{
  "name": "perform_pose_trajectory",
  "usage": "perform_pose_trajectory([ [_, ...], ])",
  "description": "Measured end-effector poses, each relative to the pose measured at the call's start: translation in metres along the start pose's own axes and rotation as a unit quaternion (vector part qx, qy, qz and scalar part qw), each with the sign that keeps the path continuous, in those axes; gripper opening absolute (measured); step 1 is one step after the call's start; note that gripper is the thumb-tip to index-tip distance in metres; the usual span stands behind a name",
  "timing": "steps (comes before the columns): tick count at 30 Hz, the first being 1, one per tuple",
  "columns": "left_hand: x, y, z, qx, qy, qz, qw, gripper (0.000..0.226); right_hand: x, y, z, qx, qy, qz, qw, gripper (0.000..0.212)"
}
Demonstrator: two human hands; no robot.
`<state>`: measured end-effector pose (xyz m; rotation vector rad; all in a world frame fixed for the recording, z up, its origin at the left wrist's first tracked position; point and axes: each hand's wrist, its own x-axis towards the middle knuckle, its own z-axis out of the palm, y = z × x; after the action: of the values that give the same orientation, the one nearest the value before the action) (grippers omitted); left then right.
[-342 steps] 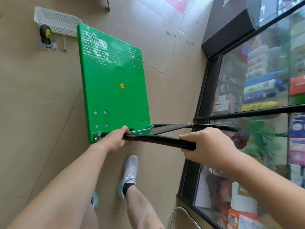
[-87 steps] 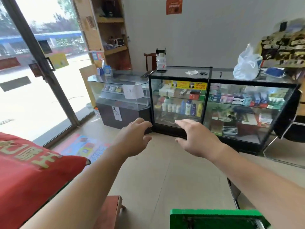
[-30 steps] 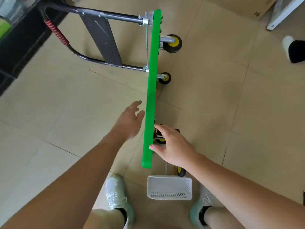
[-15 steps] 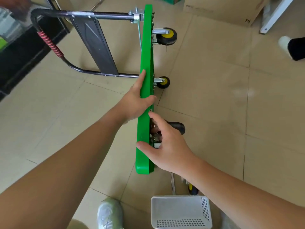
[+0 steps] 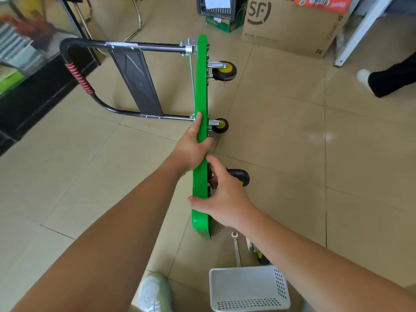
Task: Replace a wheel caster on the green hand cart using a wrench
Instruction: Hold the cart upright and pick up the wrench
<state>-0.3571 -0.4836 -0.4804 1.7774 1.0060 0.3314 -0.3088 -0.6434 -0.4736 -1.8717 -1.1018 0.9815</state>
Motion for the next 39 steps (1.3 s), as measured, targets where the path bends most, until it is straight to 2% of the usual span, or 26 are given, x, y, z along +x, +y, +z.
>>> perform_pose_trajectory([
  [9, -0.049, -0.009, -0.003, 0.001, 0.029, -0.01, 1.0, 0.077, -0.03, -0.016, 0.032, -0.037, -0.024, 0.047, 0.998, 0.101],
  [16, -0.087, -0.022, -0.016, 0.012, 0.051, -0.024, 0.998, 0.075, -0.054, -0.022, 0.055, -0.042, -0.039, 0.05, 0.997, 0.104],
  [20, -0.108, -0.027, -0.021, -0.036, 0.058, -0.043, 0.997, 0.075, -0.069, -0.021, 0.064, -0.017, -0.045, 0.046, 0.998, 0.105],
  [24, -0.129, -0.026, -0.016, -0.117, 0.017, -0.084, 0.989, 0.078, -0.071, -0.014, 0.056, -0.007, -0.052, 0.046, 0.998, 0.108],
  [27, -0.132, -0.032, -0.01, -0.159, 0.03, -0.096, 0.982, 0.077, -0.071, -0.008, 0.055, 0.022, -0.057, 0.047, 0.997, 0.114],
  [33, -0.134, -0.044, -0.018, -0.137, 0.061, -0.091, 0.985, 0.075, -0.073, -0.003, 0.076, 0.072, -0.056, 0.042, 0.995, 0.111],
  [39, -0.156, -0.055, -0.023, -0.128, 0.03, -0.086, 0.988, 0.071, -0.094, -0.001, 0.089, 0.1, -0.049, 0.035, 0.993, 0.105],
])
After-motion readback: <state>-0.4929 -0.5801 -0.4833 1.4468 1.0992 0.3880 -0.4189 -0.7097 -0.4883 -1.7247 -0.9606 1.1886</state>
